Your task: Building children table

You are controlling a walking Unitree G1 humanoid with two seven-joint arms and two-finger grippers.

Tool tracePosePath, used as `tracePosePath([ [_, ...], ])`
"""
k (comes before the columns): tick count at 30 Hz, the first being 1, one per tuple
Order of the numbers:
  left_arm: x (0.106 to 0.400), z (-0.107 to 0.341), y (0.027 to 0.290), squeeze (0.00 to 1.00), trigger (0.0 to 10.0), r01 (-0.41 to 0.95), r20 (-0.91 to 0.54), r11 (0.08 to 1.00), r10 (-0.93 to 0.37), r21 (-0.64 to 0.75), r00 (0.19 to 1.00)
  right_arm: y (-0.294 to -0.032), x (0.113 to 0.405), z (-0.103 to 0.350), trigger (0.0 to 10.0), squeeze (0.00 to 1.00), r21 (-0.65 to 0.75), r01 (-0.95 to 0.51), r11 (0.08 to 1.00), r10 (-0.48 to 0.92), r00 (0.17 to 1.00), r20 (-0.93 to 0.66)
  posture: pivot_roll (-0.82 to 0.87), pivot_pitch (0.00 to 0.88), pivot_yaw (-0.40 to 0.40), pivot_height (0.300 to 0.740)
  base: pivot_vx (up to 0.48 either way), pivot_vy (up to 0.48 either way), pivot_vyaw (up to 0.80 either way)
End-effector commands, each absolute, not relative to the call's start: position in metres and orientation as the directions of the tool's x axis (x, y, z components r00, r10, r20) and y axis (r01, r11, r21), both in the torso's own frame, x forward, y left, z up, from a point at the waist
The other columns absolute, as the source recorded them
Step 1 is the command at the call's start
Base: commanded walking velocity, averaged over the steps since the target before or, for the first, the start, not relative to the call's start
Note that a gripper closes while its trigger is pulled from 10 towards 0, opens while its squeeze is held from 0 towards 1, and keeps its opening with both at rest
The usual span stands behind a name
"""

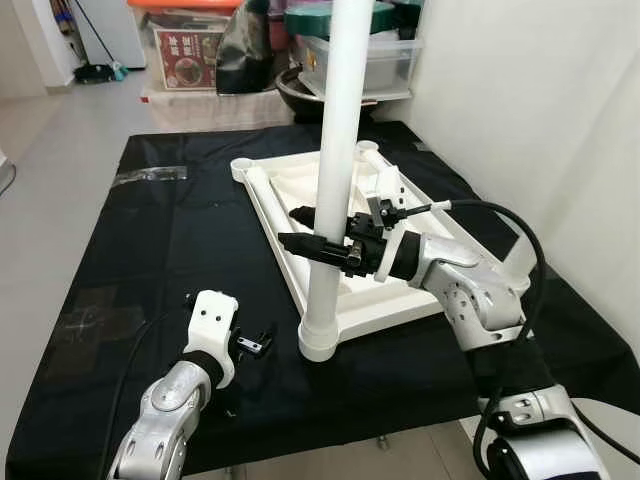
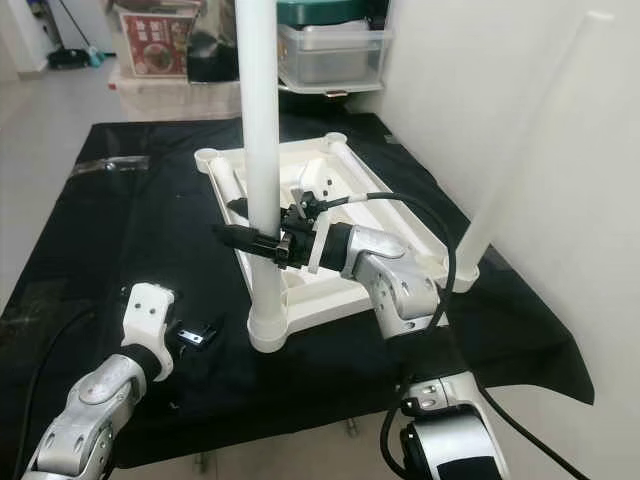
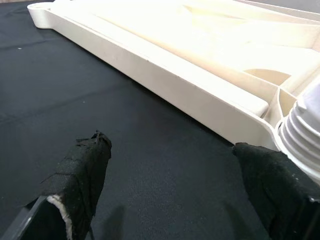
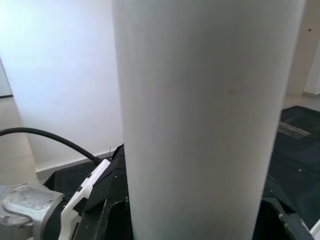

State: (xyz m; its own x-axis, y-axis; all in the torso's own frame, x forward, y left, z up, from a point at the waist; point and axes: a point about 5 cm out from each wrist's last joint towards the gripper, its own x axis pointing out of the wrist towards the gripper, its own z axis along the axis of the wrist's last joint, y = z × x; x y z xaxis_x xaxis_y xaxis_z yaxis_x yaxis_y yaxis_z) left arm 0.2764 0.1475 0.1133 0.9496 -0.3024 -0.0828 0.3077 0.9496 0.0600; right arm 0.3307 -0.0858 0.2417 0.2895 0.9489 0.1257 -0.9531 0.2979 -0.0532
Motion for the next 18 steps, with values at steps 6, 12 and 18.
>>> tracePosePath([
  [6, 0.272, 0.107, 0.153, 0.0, 10.0, 0.297, -0.116, 0.953, -0.289, 0.063, 0.95, -0.144, 0.372, 0.194, 0.0, 0.0, -0.048, -0.211, 0.976, 0.208, 0.976, -0.061, 0.02, 0.0, -0.065, 0.74, 0.0, 0.0, 0.0],
  [12, 0.272, 0.107, 0.153, 0.0, 10.0, 0.296, -0.117, 0.953, -0.288, 0.06, 0.951, -0.198, 0.339, 0.163, 0.0, 0.0, -0.087, 0.282, 0.956, -0.291, 0.948, -0.127, 0.02, 0.0, -0.065, 0.74, 0.0, 0.0, 0.0],
  [18, 0.271, 0.105, 0.151, 0.0, 10.0, 0.302, -0.123, 0.952, -0.294, 0.053, 0.948, -0.172, 0.322, 0.171, 10.0, 0.0, -0.024, 0.171, 0.985, -0.173, 0.98, -0.101, 0.0, 0.0, -0.049, 0.74, 0.0, 0.0, 0.0],
])
